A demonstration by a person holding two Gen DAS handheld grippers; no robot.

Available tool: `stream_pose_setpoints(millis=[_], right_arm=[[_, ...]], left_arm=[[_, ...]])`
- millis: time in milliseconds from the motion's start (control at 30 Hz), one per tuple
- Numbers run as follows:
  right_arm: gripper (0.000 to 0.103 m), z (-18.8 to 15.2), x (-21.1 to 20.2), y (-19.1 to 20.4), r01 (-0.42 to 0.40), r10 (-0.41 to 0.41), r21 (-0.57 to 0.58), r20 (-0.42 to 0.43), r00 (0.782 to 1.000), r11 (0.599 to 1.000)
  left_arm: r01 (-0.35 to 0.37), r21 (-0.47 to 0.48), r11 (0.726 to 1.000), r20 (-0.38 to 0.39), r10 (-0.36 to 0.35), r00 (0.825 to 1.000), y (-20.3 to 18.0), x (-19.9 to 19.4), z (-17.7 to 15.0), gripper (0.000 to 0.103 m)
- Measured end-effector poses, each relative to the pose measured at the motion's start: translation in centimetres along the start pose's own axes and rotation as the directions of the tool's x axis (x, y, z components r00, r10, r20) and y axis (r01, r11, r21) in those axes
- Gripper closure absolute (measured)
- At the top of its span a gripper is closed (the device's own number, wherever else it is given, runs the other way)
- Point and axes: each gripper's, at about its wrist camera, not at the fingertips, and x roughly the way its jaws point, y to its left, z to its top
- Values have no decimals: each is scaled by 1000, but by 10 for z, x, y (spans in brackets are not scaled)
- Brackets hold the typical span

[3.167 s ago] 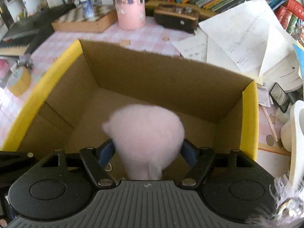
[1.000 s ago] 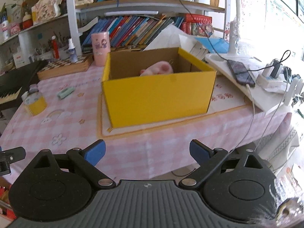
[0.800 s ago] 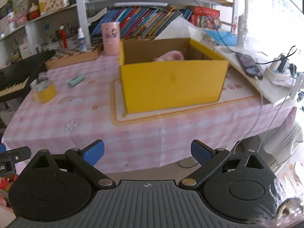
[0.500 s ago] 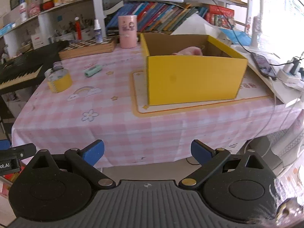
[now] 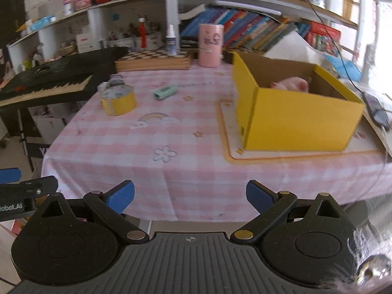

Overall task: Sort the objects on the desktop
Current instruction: 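Withdraw both open tools from the box back over the table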

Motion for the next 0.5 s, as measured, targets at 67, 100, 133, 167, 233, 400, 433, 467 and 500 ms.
stream_pose_setpoints(millis=[67, 100, 133, 167, 233, 400, 433, 467, 500], right_arm=[[5, 3, 2, 3, -5, 5, -8, 5, 1000, 1000], [5, 5, 3, 4, -7, 7, -12, 6, 1000, 1000], [5, 6, 5, 5, -8, 8, -15, 7, 1000, 1000], [5, 7, 6, 5, -10, 10, -18, 7, 1000, 1000], [5, 10, 10, 6, -12, 13, -22, 8, 1000, 1000], [5, 18, 22, 7, -26, 27, -35, 11, 1000, 999], [5, 20, 25, 7, -30, 30, -37, 11, 999, 999], [5, 23, 29, 7, -33, 33, -40, 10, 999, 999], [5, 25, 33, 6, -35, 35, -43, 8, 999, 998]], left_arm=[[0, -2, 1000, 3, 0, 1000, 2, 1, 1, 22], [1, -2, 1000, 4, -1, 1000, 2, 2, 2, 22], [2, -2, 1000, 5, -2, 1000, 2, 3, 3, 22], [3, -2, 1000, 6, -3, 1000, 2, 3, 3, 22], [4, -4, 1000, 4, -4, 1000, 2, 6, 4, 21], [4, -1, 1000, 6, -4, 1000, 1, 15, 11, 20], [2, 0, 1000, 6, -2, 1000, 1, 18, 13, 20], [0, -1, 1000, 6, 0, 1000, 1, 21, 15, 19], [-3, -3, 1000, 4, 3, 1000, 0, 25, 18, 19]])
